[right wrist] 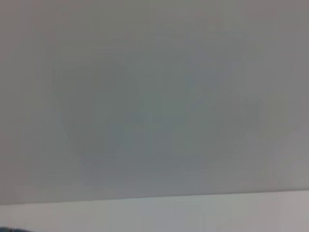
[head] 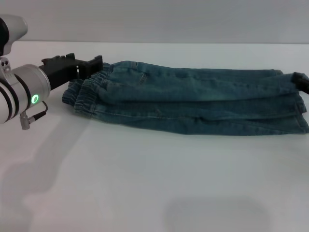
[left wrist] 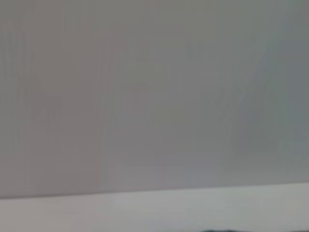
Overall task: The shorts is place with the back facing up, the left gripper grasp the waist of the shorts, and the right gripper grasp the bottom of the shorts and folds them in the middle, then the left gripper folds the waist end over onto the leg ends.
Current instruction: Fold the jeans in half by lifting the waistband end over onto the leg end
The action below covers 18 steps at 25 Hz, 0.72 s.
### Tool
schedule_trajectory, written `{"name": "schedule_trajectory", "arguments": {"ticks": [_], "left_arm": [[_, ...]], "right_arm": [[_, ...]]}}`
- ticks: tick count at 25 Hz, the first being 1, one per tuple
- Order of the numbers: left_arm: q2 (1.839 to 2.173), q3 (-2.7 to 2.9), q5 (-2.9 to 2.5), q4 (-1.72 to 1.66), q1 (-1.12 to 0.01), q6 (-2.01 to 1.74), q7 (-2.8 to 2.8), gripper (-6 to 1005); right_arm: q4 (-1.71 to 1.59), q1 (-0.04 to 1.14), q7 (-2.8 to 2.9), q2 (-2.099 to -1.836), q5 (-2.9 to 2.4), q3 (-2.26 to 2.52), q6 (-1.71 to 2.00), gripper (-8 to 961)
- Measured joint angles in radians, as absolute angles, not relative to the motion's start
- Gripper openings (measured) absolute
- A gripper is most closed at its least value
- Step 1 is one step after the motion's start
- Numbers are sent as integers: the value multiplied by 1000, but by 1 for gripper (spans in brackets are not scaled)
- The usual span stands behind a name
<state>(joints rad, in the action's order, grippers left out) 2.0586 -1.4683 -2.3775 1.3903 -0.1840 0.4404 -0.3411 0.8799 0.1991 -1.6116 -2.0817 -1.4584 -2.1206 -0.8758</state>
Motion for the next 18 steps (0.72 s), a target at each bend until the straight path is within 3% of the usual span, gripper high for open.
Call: {"name": "schedule_trajectory", "arguments": {"ticks": [1, 7, 18], "left_arm": [[2059, -1477, -2378, 1389, -188, 454, -341, 632], [2059, -1497, -2378, 1390, -189, 484, -341, 850], [2060, -1528, -2378, 1378, -199, 560, -342, 852]], "right_arm": [[872, 205, -1635, -2082, -1452, -2111, -873, 662], [812, 244, -1791, -2082, -1382, -2072, -878, 799], [568, 286, -2348, -2084, -1015, -1878, -945, 448]]}}
